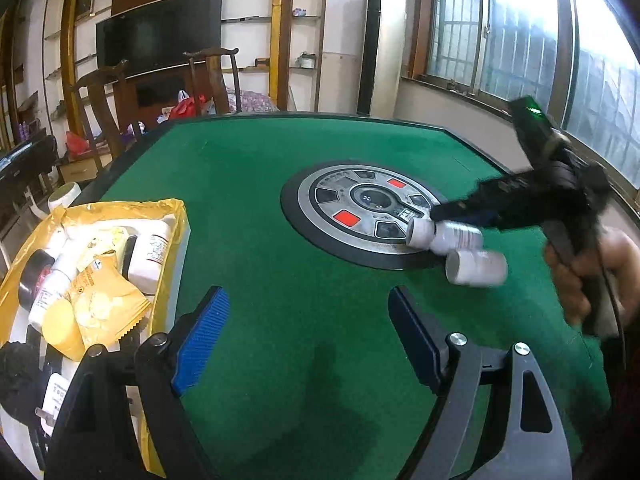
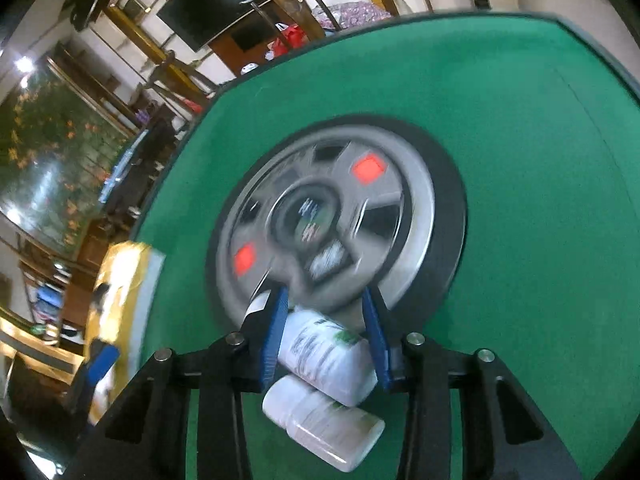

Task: Organize rigid objects
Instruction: 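Move both grippers back to the remaining white pill bottles on the table, then grasp a white pill bottle with the left gripper while the right gripper grasps another bottle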

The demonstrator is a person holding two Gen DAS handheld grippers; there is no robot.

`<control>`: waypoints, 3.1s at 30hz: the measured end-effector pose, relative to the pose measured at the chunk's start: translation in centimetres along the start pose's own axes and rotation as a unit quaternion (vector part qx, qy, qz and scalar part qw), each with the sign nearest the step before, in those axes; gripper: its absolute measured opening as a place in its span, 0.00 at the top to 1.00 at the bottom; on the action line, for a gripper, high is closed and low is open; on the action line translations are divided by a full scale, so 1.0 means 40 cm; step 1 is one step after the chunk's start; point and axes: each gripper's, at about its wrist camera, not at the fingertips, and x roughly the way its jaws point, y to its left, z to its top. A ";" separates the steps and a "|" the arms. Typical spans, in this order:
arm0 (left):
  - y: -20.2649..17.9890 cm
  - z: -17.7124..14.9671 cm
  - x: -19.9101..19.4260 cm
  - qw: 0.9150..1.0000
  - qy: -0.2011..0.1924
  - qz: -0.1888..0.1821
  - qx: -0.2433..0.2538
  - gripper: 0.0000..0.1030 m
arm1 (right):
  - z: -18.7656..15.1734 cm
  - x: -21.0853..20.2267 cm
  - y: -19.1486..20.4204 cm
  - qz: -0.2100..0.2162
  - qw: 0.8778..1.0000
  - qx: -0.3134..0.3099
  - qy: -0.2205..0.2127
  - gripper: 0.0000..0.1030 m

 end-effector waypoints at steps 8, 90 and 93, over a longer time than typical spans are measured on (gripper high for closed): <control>0.001 -0.006 0.009 1.000 0.012 -0.007 -0.003 0.20 | -0.122 -0.016 0.031 0.041 0.999 -0.006 -0.002 0.64; -0.118 -0.060 -0.056 0.996 0.047 0.067 0.024 0.70 | -0.219 -0.028 0.188 -0.067 0.975 -0.210 -0.009 0.71; -0.118 -0.062 -0.067 0.995 0.032 0.088 0.035 0.70 | -0.225 -0.029 0.193 -0.067 0.975 -0.212 -0.010 0.71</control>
